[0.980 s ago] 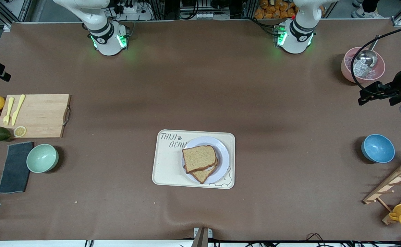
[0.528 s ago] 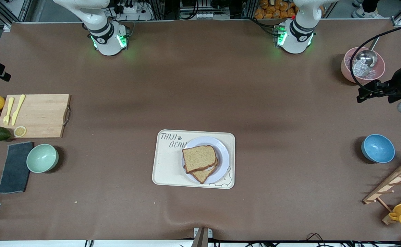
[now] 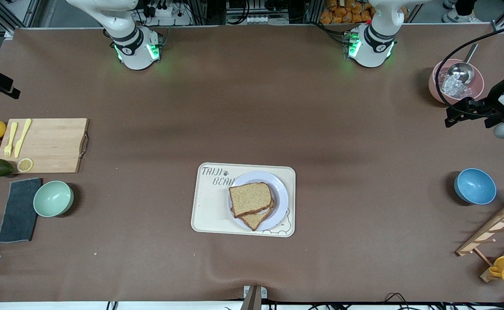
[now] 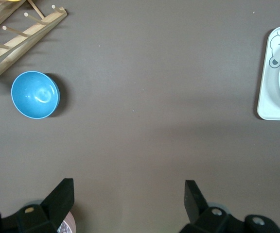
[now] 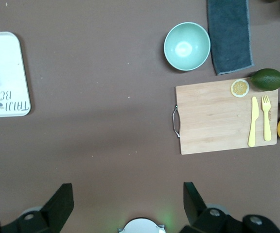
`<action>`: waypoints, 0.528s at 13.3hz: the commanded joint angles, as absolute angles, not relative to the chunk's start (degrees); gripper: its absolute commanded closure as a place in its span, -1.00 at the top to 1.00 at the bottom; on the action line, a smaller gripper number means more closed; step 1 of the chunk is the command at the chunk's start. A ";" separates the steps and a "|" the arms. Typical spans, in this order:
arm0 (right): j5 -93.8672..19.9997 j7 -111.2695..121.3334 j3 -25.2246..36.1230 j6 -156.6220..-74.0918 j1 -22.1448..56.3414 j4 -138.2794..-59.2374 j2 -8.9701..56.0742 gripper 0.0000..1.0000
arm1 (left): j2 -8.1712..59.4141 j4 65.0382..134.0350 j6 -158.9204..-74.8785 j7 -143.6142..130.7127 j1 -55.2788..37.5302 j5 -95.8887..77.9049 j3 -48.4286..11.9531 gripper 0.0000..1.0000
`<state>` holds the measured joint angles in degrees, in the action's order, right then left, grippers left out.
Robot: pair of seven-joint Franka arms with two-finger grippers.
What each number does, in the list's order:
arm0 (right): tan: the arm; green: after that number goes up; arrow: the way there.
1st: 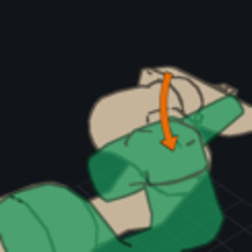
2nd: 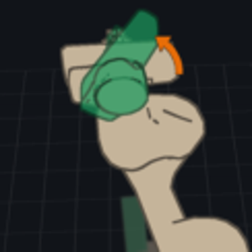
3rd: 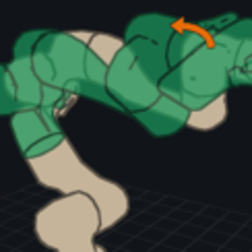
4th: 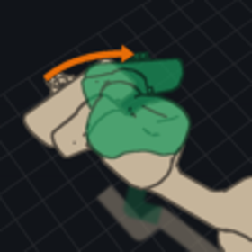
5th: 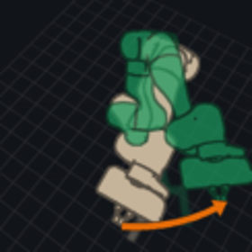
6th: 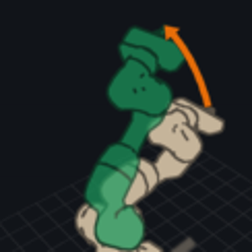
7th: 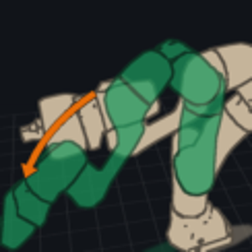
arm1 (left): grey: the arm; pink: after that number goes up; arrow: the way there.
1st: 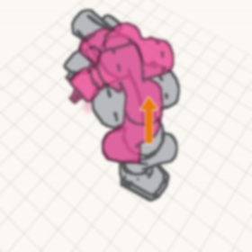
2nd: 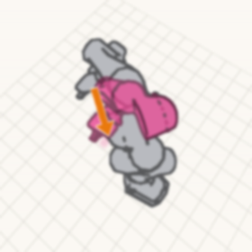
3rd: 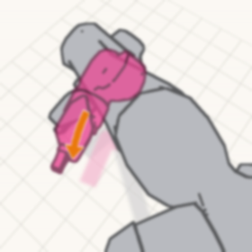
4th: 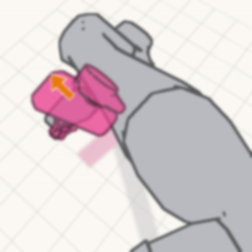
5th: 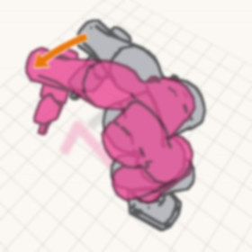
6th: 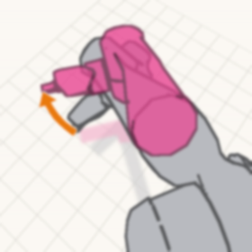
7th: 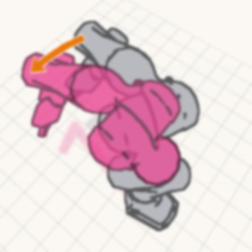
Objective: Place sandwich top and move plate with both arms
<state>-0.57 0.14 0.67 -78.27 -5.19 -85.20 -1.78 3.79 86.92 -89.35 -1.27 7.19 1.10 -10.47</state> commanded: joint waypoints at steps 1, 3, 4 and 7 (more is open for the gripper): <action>-0.18 0.26 0.70 -77.43 -4.48 -84.81 -1.93 1.00 | 2.37 88.42 -90.09 -2.72 4.49 1.85 -8.27 1.00; -0.18 0.26 0.70 -77.43 -4.48 -84.81 -1.93 1.00 | 2.37 88.42 -90.61 -2.72 2.64 1.85 -6.69 1.00; -0.26 0.26 0.70 -77.43 -4.48 -84.81 -1.93 1.00 | 2.46 88.42 -90.62 -2.72 1.94 1.85 -6.16 1.00; -0.18 0.18 0.70 -77.52 -4.48 -84.81 -1.93 1.00 | 2.55 88.33 -91.05 -2.72 -0.26 1.85 -3.61 1.00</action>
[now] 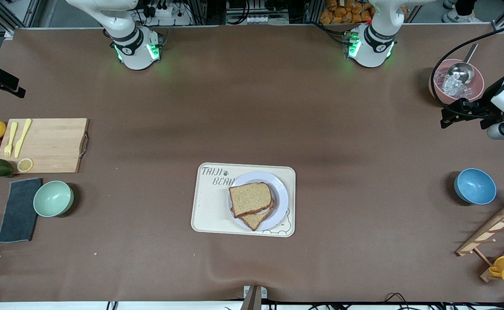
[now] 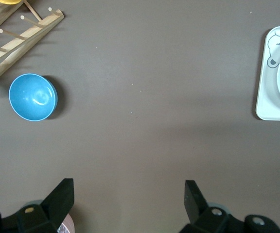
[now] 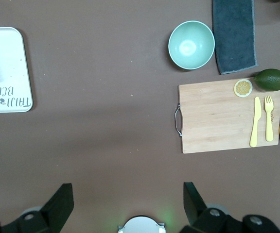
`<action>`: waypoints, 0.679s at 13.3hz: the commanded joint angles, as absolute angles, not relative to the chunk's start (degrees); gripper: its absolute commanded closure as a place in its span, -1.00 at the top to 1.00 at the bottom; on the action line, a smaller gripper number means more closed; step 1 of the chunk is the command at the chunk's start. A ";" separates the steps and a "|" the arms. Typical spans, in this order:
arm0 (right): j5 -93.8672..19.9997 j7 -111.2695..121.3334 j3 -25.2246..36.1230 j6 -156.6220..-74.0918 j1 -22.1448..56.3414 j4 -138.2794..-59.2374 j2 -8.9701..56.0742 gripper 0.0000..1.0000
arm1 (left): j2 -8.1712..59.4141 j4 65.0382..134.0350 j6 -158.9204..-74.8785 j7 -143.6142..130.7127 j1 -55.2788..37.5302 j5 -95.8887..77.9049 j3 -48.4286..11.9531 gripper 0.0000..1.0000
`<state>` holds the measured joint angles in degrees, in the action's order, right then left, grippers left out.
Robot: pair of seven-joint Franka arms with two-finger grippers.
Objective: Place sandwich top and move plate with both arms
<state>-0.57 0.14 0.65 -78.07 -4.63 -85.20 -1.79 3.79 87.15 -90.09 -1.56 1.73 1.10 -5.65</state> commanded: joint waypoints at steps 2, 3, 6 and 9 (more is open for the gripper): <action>-0.26 0.18 0.70 -77.52 -4.48 -84.81 -1.93 1.00 | 2.37 88.50 -91.05 -2.72 -0.53 1.85 -3.43 1.00; -0.18 0.18 0.70 -77.52 -4.48 -84.81 -1.93 1.00 | 2.37 88.59 -91.05 -2.72 -0.53 1.76 -3.34 1.00; -0.18 0.18 0.70 -77.52 -4.57 -84.81 -1.93 1.00 | 1.06 90.17 -91.32 -2.72 -0.62 1.67 -3.34 1.00; -0.18 0.18 0.70 -77.61 -4.57 -84.81 -1.93 1.00 | 0.79 90.70 -92.63 -2.64 -0.70 1.67 -3.34 1.00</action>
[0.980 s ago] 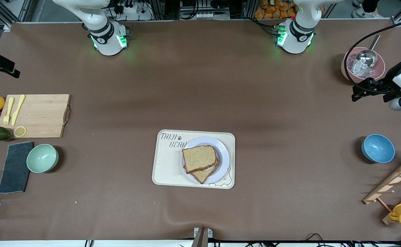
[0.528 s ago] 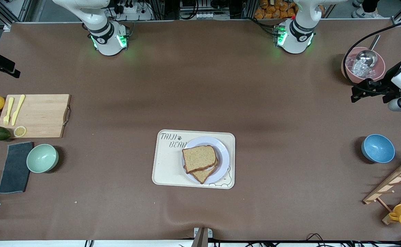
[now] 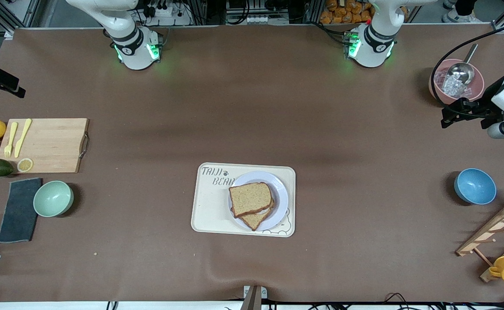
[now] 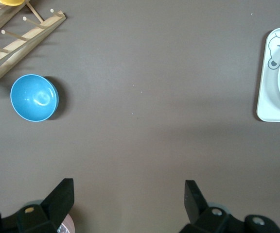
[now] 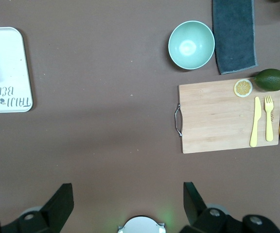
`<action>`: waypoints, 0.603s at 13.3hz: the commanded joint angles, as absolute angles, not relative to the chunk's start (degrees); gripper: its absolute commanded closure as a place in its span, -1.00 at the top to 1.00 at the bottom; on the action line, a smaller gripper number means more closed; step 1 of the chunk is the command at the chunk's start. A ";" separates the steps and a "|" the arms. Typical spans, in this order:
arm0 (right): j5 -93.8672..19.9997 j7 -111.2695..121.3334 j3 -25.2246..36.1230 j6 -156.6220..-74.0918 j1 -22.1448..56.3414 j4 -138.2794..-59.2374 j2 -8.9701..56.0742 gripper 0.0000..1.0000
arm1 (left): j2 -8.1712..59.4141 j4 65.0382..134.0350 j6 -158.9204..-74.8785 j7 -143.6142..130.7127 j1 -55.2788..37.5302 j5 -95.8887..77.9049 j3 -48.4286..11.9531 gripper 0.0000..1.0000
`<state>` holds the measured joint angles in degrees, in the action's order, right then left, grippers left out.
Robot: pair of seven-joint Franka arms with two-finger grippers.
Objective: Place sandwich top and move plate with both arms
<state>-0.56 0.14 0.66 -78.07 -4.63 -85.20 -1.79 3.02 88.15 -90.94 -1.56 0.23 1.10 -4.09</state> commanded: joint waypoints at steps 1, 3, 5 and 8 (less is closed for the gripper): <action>-0.18 0.18 0.79 -77.61 -4.57 -84.81 -1.93 1.00 | 0.79 90.53 -92.72 -2.64 -0.79 1.67 -3.25 1.00; -0.18 0.18 0.79 -77.61 -4.57 -84.81 -1.93 1.00 | 0.88 90.18 -92.55 -1.85 -1.58 1.84 -2.12 1.00; -0.18 0.18 0.79 -77.61 -4.57 -84.81 -1.93 1.00 | 1.14 90.00 -92.46 -1.67 -2.72 1.84 -0.97 1.00; -0.18 0.18 0.79 -77.61 -4.57 -84.81 -1.93 1.00 | 1.84 89.39 -92.37 -1.67 -2.37 1.67 -0.88 1.00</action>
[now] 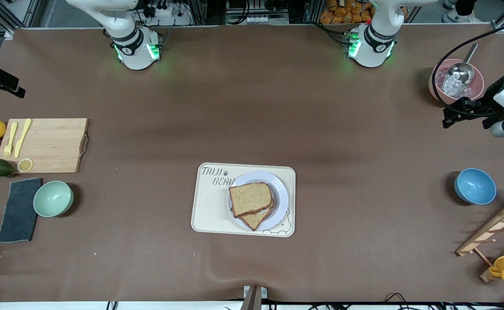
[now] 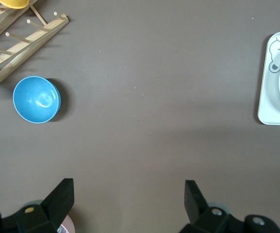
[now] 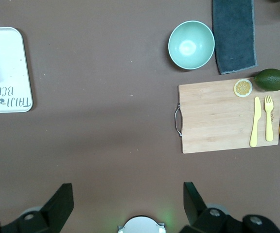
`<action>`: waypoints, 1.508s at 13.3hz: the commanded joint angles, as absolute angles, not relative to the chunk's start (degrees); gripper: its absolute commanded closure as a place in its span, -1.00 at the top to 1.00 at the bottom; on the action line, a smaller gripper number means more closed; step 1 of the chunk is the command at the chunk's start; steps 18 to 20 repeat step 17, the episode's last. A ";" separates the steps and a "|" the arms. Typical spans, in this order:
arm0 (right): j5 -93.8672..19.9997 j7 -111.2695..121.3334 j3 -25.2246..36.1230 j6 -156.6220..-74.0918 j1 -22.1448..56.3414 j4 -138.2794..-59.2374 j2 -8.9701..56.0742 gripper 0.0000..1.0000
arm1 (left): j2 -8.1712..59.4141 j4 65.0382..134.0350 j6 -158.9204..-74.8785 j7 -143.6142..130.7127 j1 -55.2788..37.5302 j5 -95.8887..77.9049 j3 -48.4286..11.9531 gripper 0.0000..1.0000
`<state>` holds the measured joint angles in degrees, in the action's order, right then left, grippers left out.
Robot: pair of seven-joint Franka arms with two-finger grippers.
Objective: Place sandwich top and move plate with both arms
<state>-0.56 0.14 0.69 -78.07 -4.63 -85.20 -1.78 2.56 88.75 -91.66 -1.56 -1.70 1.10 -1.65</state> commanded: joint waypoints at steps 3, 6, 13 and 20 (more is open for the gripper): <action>-0.18 0.18 0.79 -77.61 -4.57 -84.81 -1.93 1.00 | 2.55 87.81 -91.41 -1.85 -1.85 1.58 -0.88 1.00; -0.18 0.18 0.79 -77.61 -4.57 -84.81 -1.93 1.00 | 3.08 85.96 -88.51 -2.46 -1.85 0.36 -0.88 1.00; -0.18 0.18 0.79 -77.61 -4.57 -84.81 -1.93 1.00 | 4.83 81.74 -83.06 -5.01 -1.49 -0.44 0.00 1.00; -0.18 0.18 0.79 -77.61 -4.57 -84.81 -1.93 1.00 | 4.83 81.74 -83.06 -5.01 -1.32 -0.44 0.00 1.00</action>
